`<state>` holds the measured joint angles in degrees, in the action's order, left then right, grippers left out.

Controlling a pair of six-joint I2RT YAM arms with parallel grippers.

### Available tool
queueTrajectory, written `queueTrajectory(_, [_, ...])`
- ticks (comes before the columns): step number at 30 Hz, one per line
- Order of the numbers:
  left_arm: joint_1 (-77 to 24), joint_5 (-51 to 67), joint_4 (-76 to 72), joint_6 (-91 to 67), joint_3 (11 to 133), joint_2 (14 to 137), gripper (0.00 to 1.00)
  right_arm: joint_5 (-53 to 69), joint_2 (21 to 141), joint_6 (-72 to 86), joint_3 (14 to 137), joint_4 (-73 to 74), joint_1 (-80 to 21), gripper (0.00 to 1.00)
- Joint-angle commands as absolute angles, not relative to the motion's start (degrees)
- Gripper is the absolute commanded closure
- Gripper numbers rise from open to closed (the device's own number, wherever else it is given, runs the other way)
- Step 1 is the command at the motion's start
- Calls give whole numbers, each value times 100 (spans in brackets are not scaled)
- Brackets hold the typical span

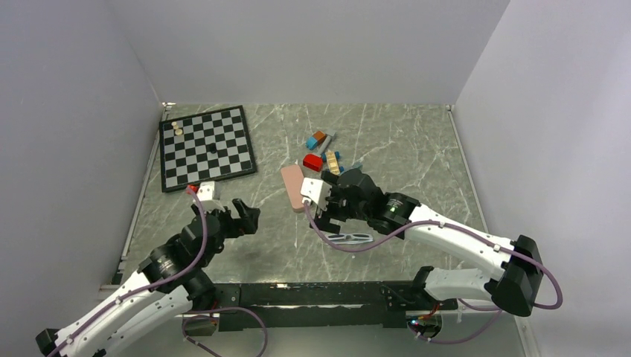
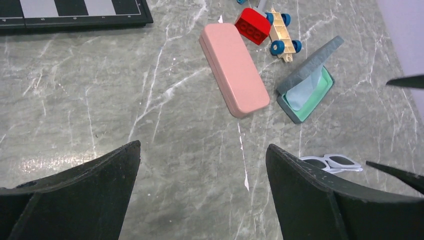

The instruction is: Organize the sunglasses

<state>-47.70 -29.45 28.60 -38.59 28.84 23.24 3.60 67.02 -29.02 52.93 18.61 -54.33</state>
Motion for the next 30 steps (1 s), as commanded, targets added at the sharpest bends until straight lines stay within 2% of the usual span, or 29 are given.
queueTrajectory(1, [-4746, -3147, 2884, -4011, 2684, 2150, 1, 472, 6828, -2883, 5228, 3664, -5426, 0])
queueTrajectory(8, [-4747, -3197, 2898, -4007, 2813, 2531, 1, 18, 7273, -2990, 4731, 4002, -5405, 1])
queueTrajectory(19, [-4746, -3047, 2605, -3958, 2778, 2760, 1, -54, 8020, -2888, 4190, 2698, -5089, 6])
queueTrajectory(24, [-4750, -3143, 2730, -4033, 2799, 2763, 1, 88, 8793, -2845, 4367, 2706, -4863, 19])
queueTrajectory(30, [-4747, -3101, 2489, -3973, 2612, 2539, 1, 58, 9127, -2818, 4583, 2950, -4755, 57])
